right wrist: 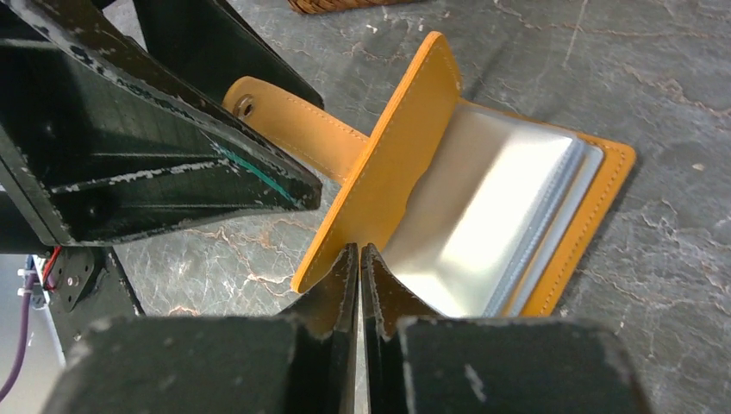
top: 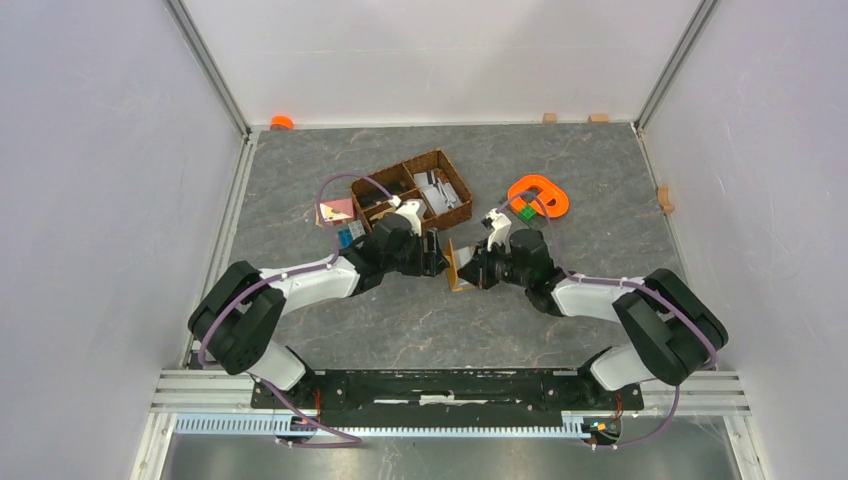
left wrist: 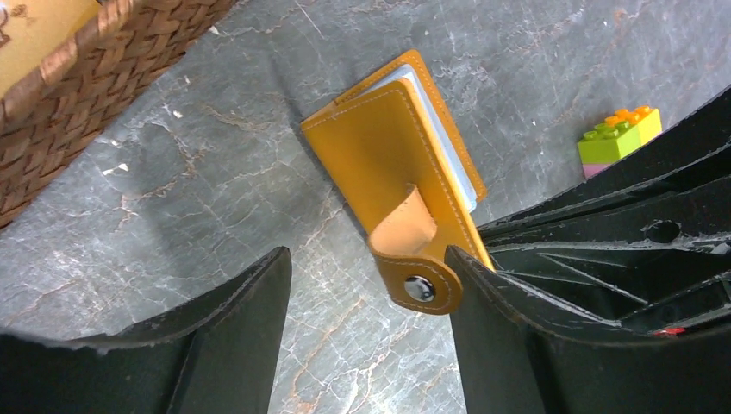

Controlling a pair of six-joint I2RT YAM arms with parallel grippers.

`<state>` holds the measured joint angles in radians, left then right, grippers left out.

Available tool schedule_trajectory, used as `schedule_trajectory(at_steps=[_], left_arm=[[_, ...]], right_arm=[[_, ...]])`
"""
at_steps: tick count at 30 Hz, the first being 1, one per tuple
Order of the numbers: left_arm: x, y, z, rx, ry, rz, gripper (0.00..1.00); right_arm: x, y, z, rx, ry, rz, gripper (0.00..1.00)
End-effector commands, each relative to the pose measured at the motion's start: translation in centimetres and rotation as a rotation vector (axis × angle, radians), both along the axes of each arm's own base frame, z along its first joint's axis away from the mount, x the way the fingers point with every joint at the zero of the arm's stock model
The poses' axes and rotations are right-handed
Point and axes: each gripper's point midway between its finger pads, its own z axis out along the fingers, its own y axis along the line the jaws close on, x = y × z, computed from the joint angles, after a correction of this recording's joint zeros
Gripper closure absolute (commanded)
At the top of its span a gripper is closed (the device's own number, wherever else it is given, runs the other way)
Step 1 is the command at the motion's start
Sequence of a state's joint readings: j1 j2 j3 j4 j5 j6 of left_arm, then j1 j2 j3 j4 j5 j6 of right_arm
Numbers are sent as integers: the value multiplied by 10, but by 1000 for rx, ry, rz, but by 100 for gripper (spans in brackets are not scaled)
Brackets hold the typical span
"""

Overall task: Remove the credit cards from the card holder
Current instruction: Open the card holder at the center of the board.

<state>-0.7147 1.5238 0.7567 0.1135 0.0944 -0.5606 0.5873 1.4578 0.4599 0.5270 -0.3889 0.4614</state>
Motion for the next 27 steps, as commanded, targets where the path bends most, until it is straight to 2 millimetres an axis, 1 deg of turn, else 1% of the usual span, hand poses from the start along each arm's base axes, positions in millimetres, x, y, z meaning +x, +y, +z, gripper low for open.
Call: schedule_trajectory(at_steps=[1, 3, 5, 10, 13, 15, 16, 18, 20, 24, 27], left_arm=[[0, -9, 24, -103, -69, -32, 24], [-2, -11, 29, -139, -76, -32, 19], [-2, -11, 28, -155, -70, -28, 16], [4, -7, 16, -154, -13, -1, 16], [3, -9, 16, -182, 6, -19, 15], [1, -11, 20, -199, -5, -40, 14], [1, -11, 20, -197, -11, -46, 12], [1, -9, 22, -186, -28, -47, 11], [4, -5, 23, -160, -51, -42, 11], [8, -3, 21, -126, -75, -53, 11], [10, -4, 15, -108, -64, -54, 14]], right_arm=[[15, 17, 25, 18, -146, 18, 93], [15, 21, 25, 6, -158, 26, 92], [15, 25, 22, -5, -161, 36, 92], [11, 32, 17, -9, -150, 64, 92], [9, 37, 19, -3, -164, 79, 92], [11, 36, 19, -12, -172, 66, 92], [13, 35, 18, -20, -175, 52, 92], [17, 31, 17, -33, -184, 24, 92], [18, 30, 17, -37, -190, 16, 92], [24, 27, 13, -50, -202, -13, 91], [26, 28, 15, -34, -221, -22, 90]])
